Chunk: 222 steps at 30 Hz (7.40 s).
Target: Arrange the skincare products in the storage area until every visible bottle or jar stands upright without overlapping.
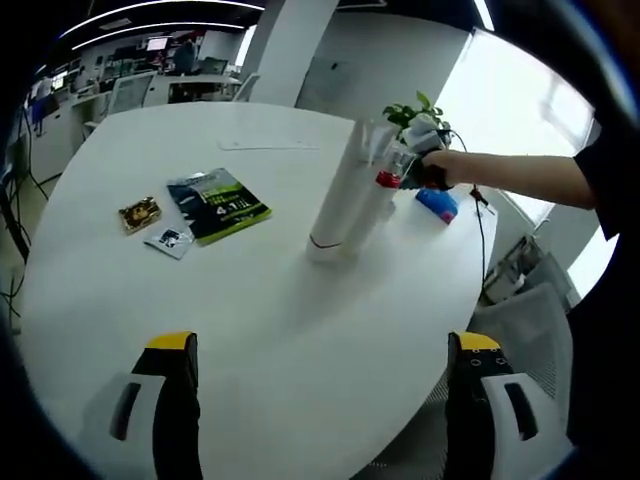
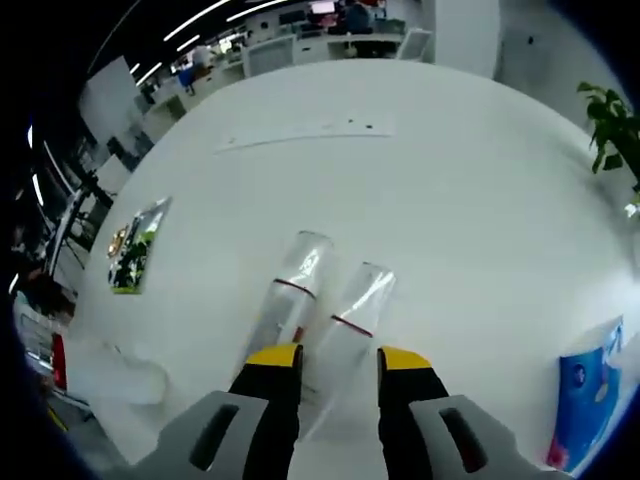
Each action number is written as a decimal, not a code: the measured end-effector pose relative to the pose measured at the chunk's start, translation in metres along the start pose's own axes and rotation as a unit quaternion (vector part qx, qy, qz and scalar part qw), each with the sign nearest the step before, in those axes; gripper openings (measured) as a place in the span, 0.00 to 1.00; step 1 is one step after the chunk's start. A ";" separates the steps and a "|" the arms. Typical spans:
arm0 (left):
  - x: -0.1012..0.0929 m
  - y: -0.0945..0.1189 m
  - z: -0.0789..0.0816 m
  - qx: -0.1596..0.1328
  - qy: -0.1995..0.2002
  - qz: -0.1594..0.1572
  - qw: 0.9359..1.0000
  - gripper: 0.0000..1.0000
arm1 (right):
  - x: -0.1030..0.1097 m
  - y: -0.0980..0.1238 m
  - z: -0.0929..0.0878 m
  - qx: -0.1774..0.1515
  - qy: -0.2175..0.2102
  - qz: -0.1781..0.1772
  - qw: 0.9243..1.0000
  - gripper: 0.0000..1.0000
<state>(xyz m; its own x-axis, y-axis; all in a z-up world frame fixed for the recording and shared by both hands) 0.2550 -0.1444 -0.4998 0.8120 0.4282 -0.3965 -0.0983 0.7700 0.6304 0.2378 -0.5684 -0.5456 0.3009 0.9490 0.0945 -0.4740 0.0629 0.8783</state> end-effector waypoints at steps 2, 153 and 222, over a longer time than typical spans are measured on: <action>0.000 0.000 0.000 0.000 0.000 0.001 1.000 0.96 | -0.002 -0.003 0.000 0.003 0.002 -0.004 1.000 0.27; -0.186 0.089 0.087 -0.202 -0.061 -0.366 0.906 0.19 | 0.262 0.255 -0.114 -0.224 0.089 0.726 0.644 0.14; -0.174 0.102 0.131 -0.236 -0.118 -0.283 0.922 0.35 | 0.257 0.281 -0.073 -0.346 0.205 0.544 0.737 0.11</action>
<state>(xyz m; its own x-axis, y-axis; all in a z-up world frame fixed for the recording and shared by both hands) 0.1785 -0.2020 -0.2788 0.9072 -0.1782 -0.3810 0.1864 0.9823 -0.0156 0.1212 -0.2845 -0.3086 -0.7760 0.5586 0.2929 -0.6011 -0.7956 -0.0750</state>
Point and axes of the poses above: the point that each gripper's makers call its tool centre point, and the gripper's own axes: y roughly backward along the fingers, x roughly to its left, z roughly out of its top, the point moved 6 cm from there along y, roughly backward along the fingers, and after that the axes turned 4 degrees about y, right-handed, at the moved point
